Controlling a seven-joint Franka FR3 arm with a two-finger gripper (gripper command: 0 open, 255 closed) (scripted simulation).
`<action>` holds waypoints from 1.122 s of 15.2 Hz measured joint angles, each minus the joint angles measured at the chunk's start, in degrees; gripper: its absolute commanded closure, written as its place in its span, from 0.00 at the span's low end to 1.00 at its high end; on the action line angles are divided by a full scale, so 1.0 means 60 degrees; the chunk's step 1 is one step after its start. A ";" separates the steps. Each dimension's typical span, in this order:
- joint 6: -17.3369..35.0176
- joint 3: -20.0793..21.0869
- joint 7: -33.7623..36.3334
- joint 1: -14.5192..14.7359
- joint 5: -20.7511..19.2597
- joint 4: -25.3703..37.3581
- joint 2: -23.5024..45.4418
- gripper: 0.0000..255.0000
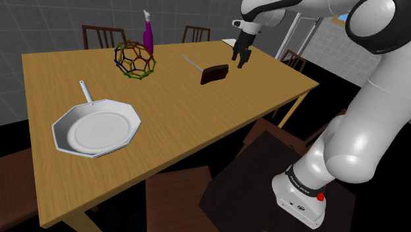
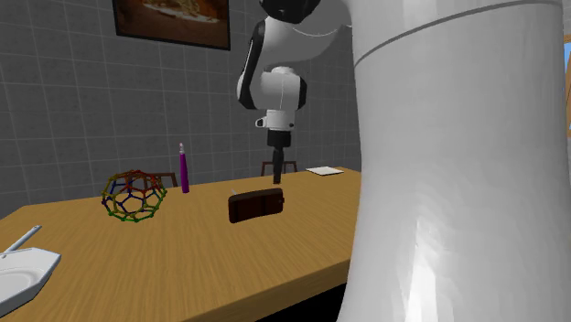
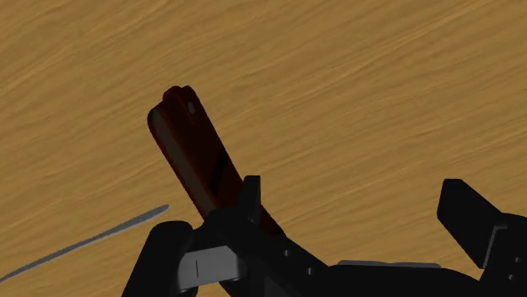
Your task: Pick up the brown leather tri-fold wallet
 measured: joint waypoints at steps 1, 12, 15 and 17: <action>-0.0065 0.0063 -0.0470 -0.0094 0.0204 0.0353 0.0389 0.00; -0.0538 0.1132 -0.3560 -0.1091 0.1406 0.3744 0.3822 0.00; -0.0261 0.1181 -0.3656 -0.1119 0.1484 0.3615 0.3983 0.00; -0.0057 0.1211 -0.3698 -0.1121 0.1533 0.3488 0.4074 0.00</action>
